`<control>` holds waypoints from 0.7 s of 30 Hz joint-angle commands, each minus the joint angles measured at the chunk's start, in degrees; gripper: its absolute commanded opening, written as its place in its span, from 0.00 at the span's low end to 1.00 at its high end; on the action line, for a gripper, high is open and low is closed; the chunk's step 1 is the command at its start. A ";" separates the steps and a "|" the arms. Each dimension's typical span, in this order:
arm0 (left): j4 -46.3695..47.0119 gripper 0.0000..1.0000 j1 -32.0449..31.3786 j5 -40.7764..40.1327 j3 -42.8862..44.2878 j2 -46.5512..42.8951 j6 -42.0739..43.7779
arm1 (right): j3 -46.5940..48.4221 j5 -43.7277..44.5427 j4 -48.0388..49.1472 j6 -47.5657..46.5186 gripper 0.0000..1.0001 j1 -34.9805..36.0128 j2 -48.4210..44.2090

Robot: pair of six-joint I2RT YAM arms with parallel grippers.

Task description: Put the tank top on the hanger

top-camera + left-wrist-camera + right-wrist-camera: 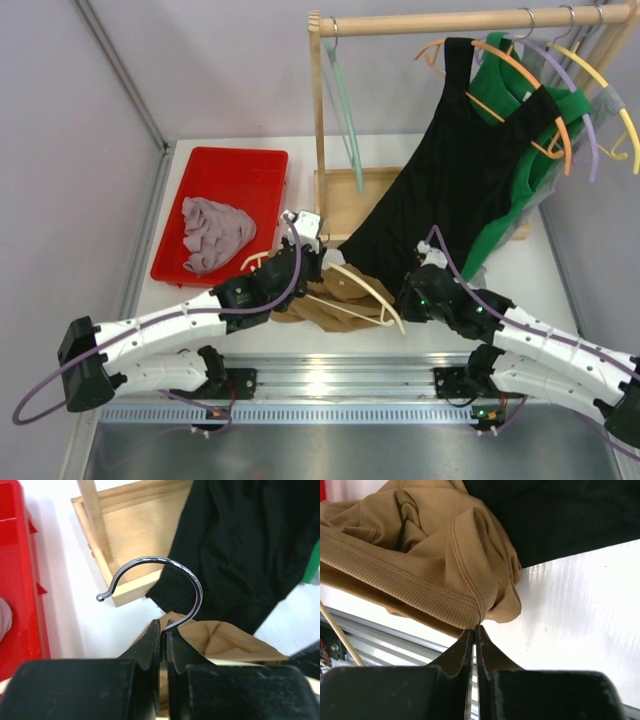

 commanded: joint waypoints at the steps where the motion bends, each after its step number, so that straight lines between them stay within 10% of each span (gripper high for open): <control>1: 4.54 0.00 -0.08 -8.59 0.89 0.77 -2.03 | 0.53 1.54 -3.25 -0.18 0.00 -0.59 -1.69; 21: 4.54 0.00 -0.08 -18.08 -1.92 2.09 -3.97 | 6.59 2.68 -10.81 -0.97 0.00 -0.59 -5.56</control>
